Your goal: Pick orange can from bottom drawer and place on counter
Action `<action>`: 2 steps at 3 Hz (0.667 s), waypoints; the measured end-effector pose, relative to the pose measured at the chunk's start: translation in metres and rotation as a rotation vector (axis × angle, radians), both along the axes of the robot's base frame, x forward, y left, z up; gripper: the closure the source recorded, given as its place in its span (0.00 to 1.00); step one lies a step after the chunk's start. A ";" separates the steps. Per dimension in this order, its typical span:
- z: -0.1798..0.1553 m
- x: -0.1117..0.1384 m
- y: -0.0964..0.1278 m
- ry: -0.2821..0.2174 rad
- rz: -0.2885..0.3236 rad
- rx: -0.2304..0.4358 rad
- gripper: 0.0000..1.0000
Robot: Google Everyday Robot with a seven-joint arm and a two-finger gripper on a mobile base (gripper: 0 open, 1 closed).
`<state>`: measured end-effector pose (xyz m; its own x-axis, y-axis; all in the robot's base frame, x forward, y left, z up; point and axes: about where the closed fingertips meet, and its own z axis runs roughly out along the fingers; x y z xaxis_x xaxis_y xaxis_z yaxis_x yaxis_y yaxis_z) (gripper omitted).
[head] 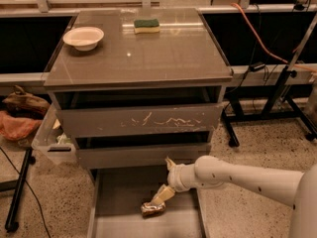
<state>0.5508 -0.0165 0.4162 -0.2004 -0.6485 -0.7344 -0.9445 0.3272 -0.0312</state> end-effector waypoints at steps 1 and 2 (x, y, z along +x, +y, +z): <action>-0.038 0.014 0.010 0.019 -0.047 0.005 0.00; -0.097 0.031 0.028 0.024 -0.112 -0.053 0.00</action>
Offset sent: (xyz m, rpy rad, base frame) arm 0.0575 0.0513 -0.1690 -0.1456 0.0153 -0.1905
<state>0.5822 0.0111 0.3194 -0.2902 -0.6592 -0.6937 -0.9030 0.4287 -0.0296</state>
